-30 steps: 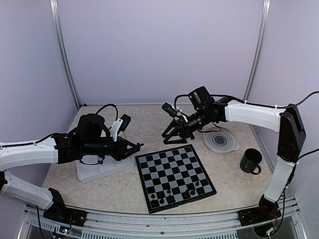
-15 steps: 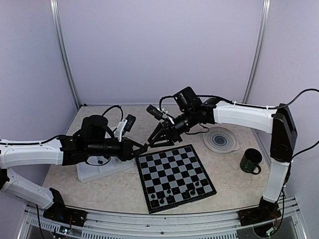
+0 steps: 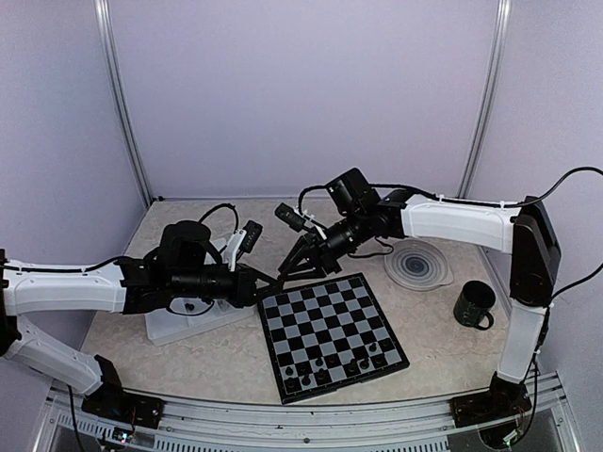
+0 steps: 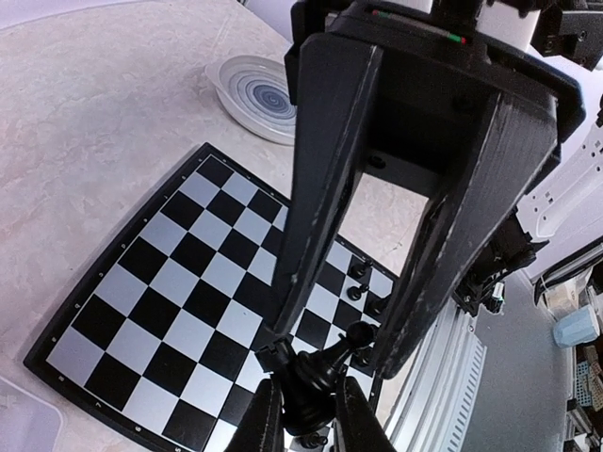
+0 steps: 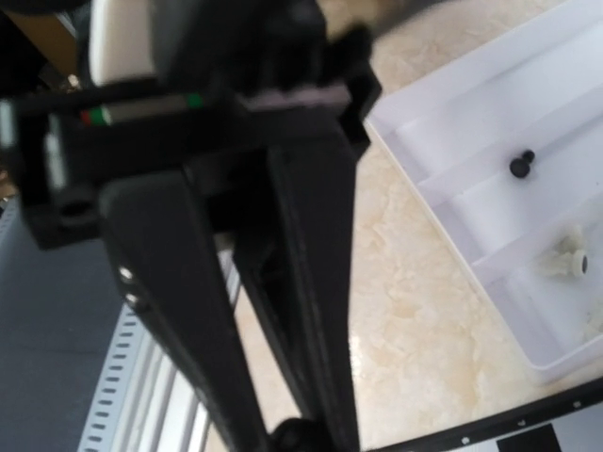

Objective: Set up the chess pieces on the board
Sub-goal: Pass from the left arm to the right

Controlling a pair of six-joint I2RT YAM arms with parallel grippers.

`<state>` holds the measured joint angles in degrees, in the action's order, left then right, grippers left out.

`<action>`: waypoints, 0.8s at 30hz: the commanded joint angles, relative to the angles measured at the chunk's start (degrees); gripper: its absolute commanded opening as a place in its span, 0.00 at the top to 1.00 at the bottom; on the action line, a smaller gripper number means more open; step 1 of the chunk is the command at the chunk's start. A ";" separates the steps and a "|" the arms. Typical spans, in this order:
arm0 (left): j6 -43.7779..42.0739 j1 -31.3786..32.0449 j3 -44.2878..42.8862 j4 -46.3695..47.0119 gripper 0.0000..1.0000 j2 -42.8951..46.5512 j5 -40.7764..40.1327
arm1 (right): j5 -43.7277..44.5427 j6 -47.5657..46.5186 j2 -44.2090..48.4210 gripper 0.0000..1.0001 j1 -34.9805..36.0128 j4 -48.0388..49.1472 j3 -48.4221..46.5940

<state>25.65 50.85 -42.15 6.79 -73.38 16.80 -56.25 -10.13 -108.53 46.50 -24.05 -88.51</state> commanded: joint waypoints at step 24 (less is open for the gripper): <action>-0.22 0.39 0.90 2.03 0.78 -1.94 0.55 | 7.88 -4.63 5.69 1.00 1.15 0.02 4.88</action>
<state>26.46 50.87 -42.19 7.14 -74.94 16.23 -50.09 -12.47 -106.56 47.40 -23.68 -85.19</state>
